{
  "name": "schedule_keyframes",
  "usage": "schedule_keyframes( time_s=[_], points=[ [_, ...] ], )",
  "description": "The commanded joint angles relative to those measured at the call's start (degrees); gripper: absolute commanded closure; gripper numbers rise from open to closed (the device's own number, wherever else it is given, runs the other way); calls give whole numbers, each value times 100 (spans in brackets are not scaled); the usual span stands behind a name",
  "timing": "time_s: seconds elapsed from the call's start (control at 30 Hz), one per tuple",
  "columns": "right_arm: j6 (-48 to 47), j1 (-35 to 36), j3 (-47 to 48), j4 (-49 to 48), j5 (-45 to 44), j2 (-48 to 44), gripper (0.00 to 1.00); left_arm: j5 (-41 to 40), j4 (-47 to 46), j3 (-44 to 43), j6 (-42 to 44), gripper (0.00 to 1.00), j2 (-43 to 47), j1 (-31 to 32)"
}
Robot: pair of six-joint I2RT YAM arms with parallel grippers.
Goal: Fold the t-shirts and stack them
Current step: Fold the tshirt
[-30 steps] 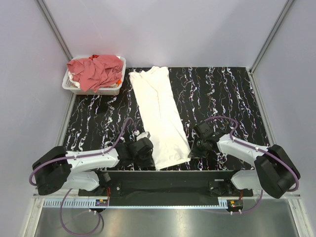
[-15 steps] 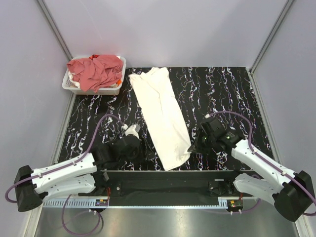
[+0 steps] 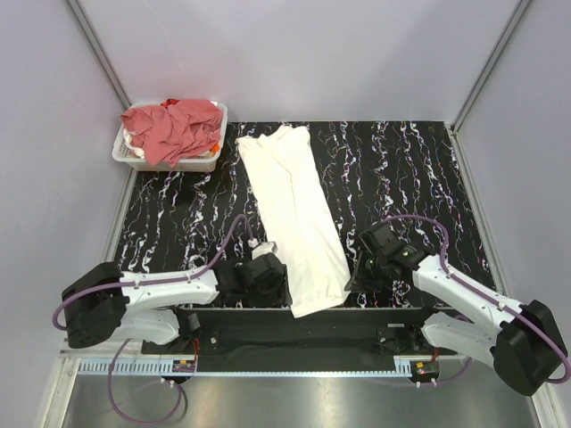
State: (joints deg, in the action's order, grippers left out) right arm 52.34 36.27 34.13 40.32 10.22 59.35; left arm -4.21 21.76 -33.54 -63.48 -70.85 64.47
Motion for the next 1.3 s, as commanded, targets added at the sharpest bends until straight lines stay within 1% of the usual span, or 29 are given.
schedule_keyframes(
  time_s=[0.0,0.23,0.77,1.0,1.03,1.1,1.13,1.17,1.23,1.27],
  points=[
    [13,55,-108,-155,103,15,100,131,-400,-276,-76,36,-174,162],
    [13,55,-240,-296,138,85,100,122,-444,-425,-226,39,-464,408],
    [48,55,-354,-437,156,77,100,324,-690,-505,-358,48,-1027,453],
    [49,55,-407,-489,174,103,100,140,-752,-609,-261,58,-1159,453],
    [57,55,-416,-481,165,94,100,122,-761,-627,-252,60,-1185,444],
    [49,55,-433,-525,173,120,100,61,-761,-680,-217,67,-1247,453],
    [66,55,-433,-533,174,129,100,34,-752,-689,-226,74,-1273,444],
    [66,55,-442,-568,174,138,100,-36,-665,-741,-235,86,-1282,444],
    [66,55,-469,-595,209,164,100,-133,-507,-847,-217,98,-1326,435],
    [66,47,-477,-612,226,164,100,-220,-332,-943,-208,100,-1318,435]
  ],
)
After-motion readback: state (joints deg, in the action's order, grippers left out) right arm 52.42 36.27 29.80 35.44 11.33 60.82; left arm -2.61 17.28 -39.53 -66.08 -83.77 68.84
